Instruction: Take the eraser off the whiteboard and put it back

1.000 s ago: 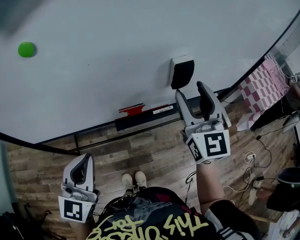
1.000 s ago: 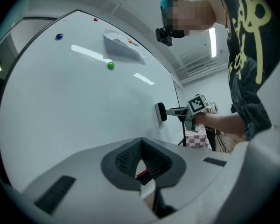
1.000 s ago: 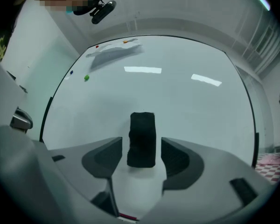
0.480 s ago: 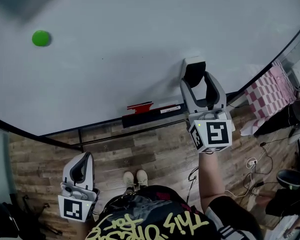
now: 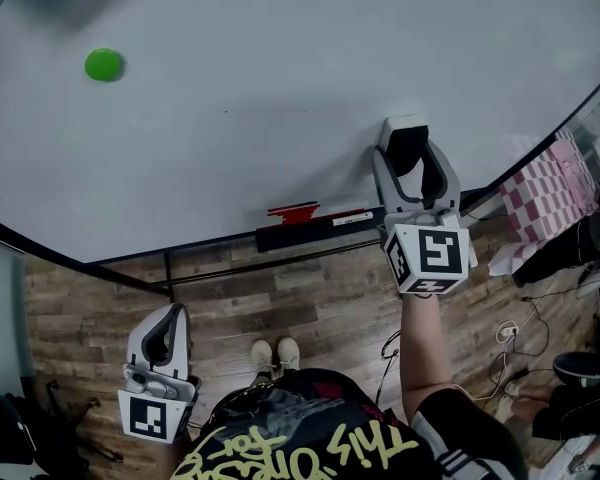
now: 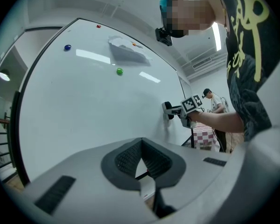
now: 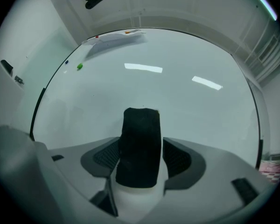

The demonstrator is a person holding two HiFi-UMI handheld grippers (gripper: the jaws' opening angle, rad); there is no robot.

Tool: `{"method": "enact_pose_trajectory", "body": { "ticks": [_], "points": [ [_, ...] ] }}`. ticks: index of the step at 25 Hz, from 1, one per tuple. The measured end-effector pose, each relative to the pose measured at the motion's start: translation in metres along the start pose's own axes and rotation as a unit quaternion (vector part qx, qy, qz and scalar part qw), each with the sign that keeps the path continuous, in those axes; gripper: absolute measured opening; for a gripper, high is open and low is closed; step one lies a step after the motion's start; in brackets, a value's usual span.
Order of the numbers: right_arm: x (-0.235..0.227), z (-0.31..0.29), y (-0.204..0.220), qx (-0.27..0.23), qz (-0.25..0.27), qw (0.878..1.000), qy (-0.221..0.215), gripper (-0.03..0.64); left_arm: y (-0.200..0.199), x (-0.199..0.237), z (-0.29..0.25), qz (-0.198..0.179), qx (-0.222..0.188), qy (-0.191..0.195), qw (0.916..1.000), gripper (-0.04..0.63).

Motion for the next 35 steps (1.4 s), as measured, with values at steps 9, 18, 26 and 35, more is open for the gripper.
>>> {"method": "enact_pose_trajectory", "body": {
  "ticks": [9, 18, 26, 35],
  "points": [
    [-0.0021, -0.0013, 0.0019, -0.002, -0.027, 1.0, -0.009, 0.267, -0.0001, -0.0005, 0.0055, -0.002, -0.002, -0.006, 1.0, 0.006],
    [0.0001, -0.0009, 0.0035, -0.003, -0.023, 1.0, -0.002, 0.253, -0.0005, 0.002, 0.005, -0.001, -0.008, -0.006, 0.9999, 0.006],
    [-0.0004, -0.0005, 0.0041, -0.006, -0.025, 1.0, -0.005, 0.244, -0.0008, 0.0049, 0.0045, 0.007, -0.013, -0.003, 0.9999, 0.006],
    [-0.0002, 0.0009, 0.0024, -0.008, -0.015, 1.0, -0.002, 0.239, -0.0044, 0.0055, 0.0051, 0.009, -0.021, -0.004, 0.9997, 0.006]
  ]
}}
Point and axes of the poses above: the fingertips, and each gripper's own axes: z backward along the fingers, x to its left, y out of its underside, the point moved 10 cm from there along z, backward along the fingers, and after that the axes turned 5 degrees about z, right-handed, at the moved point
